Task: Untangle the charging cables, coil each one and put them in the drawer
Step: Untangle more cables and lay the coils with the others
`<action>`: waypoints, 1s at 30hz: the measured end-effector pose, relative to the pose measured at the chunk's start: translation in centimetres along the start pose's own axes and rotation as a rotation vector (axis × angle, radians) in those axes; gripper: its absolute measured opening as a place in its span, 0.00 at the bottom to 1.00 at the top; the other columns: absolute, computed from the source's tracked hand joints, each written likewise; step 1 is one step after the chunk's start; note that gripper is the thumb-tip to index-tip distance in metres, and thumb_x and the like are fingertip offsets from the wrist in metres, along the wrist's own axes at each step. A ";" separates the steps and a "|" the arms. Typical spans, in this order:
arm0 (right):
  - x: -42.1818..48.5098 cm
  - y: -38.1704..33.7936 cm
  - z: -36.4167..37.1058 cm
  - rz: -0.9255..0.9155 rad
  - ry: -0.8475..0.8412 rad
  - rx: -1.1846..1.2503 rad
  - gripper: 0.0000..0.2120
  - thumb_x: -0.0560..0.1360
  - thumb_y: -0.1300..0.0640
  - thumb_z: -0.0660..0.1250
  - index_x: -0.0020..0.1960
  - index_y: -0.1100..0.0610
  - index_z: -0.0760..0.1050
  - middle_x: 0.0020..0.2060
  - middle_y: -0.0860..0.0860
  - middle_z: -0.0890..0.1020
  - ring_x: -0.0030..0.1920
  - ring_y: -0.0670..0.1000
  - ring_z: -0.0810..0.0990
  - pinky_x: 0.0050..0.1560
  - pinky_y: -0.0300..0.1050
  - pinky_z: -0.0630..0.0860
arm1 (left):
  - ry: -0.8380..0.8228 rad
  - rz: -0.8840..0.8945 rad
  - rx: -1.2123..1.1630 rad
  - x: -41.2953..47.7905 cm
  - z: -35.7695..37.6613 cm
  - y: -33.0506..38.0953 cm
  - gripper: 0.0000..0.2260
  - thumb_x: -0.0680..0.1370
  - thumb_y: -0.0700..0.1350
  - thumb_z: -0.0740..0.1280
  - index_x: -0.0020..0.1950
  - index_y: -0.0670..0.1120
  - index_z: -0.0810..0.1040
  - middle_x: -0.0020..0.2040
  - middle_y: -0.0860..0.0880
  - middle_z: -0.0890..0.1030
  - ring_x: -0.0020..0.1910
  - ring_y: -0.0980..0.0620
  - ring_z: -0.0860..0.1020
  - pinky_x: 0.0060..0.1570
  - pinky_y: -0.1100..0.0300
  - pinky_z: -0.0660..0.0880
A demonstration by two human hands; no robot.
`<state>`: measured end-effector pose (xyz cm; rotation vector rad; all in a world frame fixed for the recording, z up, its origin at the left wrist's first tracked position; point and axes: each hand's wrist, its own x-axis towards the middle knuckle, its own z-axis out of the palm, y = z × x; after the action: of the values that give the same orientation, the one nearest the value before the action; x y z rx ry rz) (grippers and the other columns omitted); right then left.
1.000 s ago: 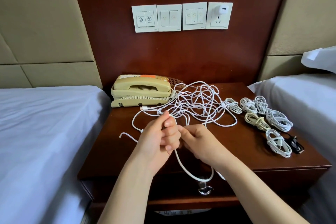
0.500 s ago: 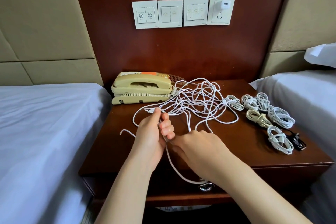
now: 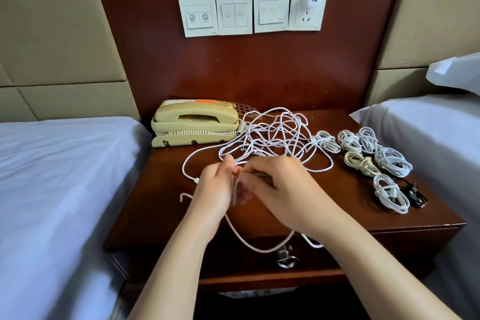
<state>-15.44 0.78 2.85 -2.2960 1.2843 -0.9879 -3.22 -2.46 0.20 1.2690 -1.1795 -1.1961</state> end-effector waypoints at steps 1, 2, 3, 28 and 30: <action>0.1 0.4 -0.1 0.021 0.024 0.070 0.11 0.78 0.58 0.63 0.38 0.58 0.78 0.29 0.48 0.81 0.30 0.41 0.76 0.34 0.32 0.67 | -0.041 -0.016 -0.030 -0.2 0.2 0.0 0.25 0.83 0.51 0.51 0.32 0.41 0.73 0.20 0.49 0.73 0.19 0.54 0.72 0.21 0.66 0.67; 0.2 0.8 -0.1 0.040 0.049 0.124 0.12 0.78 0.59 0.64 0.37 0.59 0.77 0.28 0.48 0.81 0.30 0.41 0.78 0.36 0.30 0.68 | -0.083 -0.027 -0.046 -0.4 0.4 0.0 0.26 0.83 0.54 0.50 0.31 0.42 0.73 0.21 0.48 0.73 0.20 0.52 0.72 0.22 0.65 0.67; 0.3 1.3 -0.1 0.055 0.076 0.149 0.11 0.78 0.59 0.64 0.37 0.59 0.77 0.27 0.49 0.81 0.30 0.41 0.79 0.36 0.30 0.69 | -0.130 -0.036 -0.054 -0.5 0.5 -0.1 0.28 0.82 0.56 0.49 0.31 0.42 0.72 0.21 0.48 0.72 0.21 0.51 0.72 0.23 0.63 0.67; 0.8 4.8 1.1 0.275 0.073 0.521 0.20 0.79 0.54 0.60 0.34 0.65 0.70 0.19 0.43 0.64 0.20 0.42 0.60 0.23 0.31 0.59 | -0.545 -0.046 -0.160 -2.1 -0.3 0.7 0.19 0.83 0.46 0.52 0.32 0.43 0.66 0.23 0.52 0.58 0.20 0.58 0.57 0.21 0.67 0.58; 0.7 5.0 1.5 0.297 0.014 0.472 0.19 0.80 0.53 0.59 0.33 0.60 0.71 0.20 0.44 0.63 0.20 0.42 0.59 0.23 0.32 0.57 | -0.502 -0.043 -0.263 -1.9 -0.7 0.7 0.20 0.82 0.47 0.52 0.32 0.44 0.67 0.23 0.53 0.58 0.20 0.59 0.57 0.21 0.67 0.58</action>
<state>-17.14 -2.59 -0.79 -1.6940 1.1972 -1.0650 -2.64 -0.54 0.96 0.8208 -1.2951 -1.7030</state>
